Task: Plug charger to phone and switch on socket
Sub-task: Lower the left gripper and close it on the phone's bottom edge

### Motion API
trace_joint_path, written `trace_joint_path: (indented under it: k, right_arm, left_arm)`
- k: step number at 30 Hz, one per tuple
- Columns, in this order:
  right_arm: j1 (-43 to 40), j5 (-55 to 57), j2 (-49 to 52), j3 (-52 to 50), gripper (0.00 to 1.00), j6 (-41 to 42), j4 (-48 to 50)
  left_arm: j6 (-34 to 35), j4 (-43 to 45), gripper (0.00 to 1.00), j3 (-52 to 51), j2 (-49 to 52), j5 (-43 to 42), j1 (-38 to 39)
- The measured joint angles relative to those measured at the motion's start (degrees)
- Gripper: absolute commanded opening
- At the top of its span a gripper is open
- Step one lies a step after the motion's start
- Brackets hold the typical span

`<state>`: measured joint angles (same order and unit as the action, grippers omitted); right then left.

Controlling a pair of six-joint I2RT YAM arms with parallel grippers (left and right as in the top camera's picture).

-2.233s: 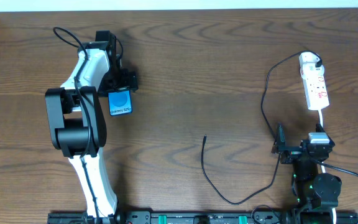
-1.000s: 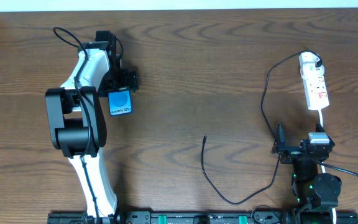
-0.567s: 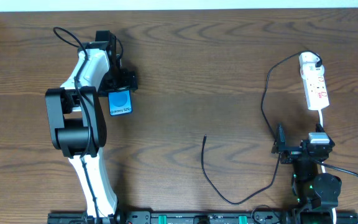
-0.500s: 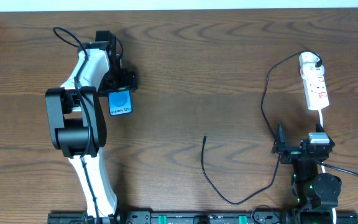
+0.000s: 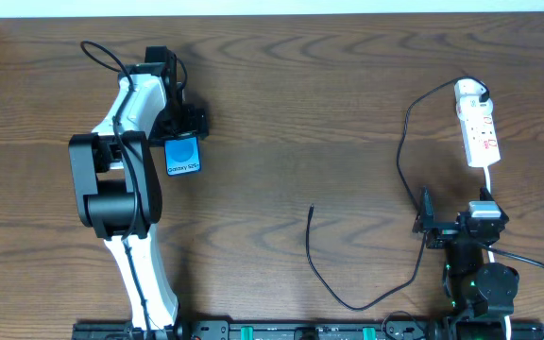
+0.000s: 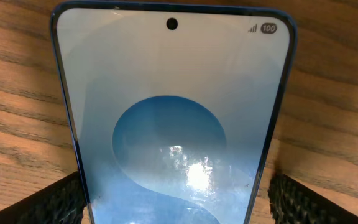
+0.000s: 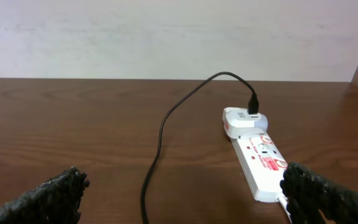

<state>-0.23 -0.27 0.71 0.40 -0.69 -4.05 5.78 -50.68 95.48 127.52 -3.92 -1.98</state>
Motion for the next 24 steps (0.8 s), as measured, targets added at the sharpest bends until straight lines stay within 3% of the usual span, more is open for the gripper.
trace_joint_path:
  k: [15,24]
  right_arm:
    - [0.0,0.0,0.0,0.0,0.99,0.0,0.0]
    - [0.0,0.0,0.0,0.0,0.99,0.0,0.0]
  left_arm:
    - [0.0,0.1,0.8,0.0,0.0,0.0,0.0]
    - [0.0,0.1,0.79,0.0,0.0,0.0,0.0]
